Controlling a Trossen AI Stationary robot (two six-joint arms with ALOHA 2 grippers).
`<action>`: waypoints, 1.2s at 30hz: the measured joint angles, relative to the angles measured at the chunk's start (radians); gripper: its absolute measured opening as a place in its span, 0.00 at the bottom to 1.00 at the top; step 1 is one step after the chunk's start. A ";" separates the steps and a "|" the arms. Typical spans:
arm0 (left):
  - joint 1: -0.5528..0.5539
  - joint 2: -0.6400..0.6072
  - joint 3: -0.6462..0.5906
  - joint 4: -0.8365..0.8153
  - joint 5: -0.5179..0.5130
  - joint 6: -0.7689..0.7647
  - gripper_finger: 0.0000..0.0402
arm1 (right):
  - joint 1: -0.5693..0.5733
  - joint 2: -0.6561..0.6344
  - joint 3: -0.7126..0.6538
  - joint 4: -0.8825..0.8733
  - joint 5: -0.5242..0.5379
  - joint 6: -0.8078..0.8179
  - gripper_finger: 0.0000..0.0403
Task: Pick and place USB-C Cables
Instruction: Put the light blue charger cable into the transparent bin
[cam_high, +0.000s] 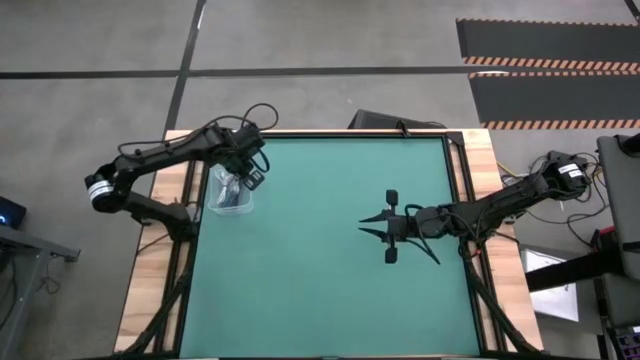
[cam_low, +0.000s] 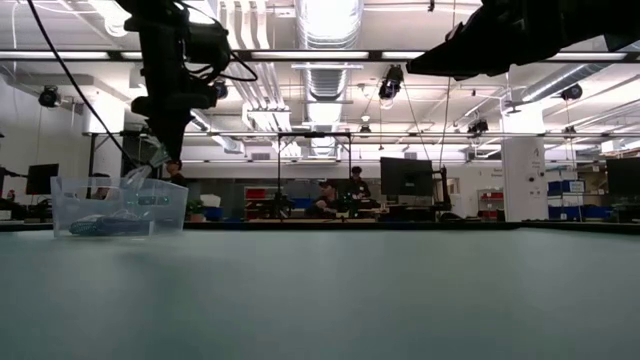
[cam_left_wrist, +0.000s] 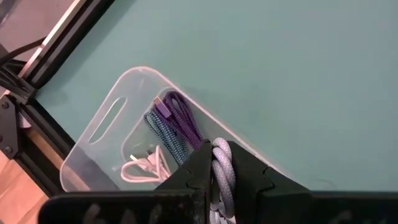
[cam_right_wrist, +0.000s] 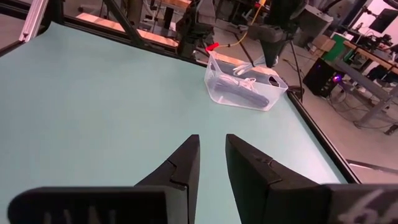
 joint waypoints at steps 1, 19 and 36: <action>0.000 0.001 -0.001 0.004 0.000 0.000 0.04 | 0.000 0.000 0.000 0.000 0.000 0.000 0.17; 0.000 -0.036 -0.112 0.081 -0.018 -0.109 0.04 | 0.000 0.000 -0.001 -0.014 0.000 0.001 0.17; 0.000 -0.138 -0.225 0.184 -0.079 -0.208 0.04 | 0.000 0.000 -0.001 -0.016 0.000 0.004 0.17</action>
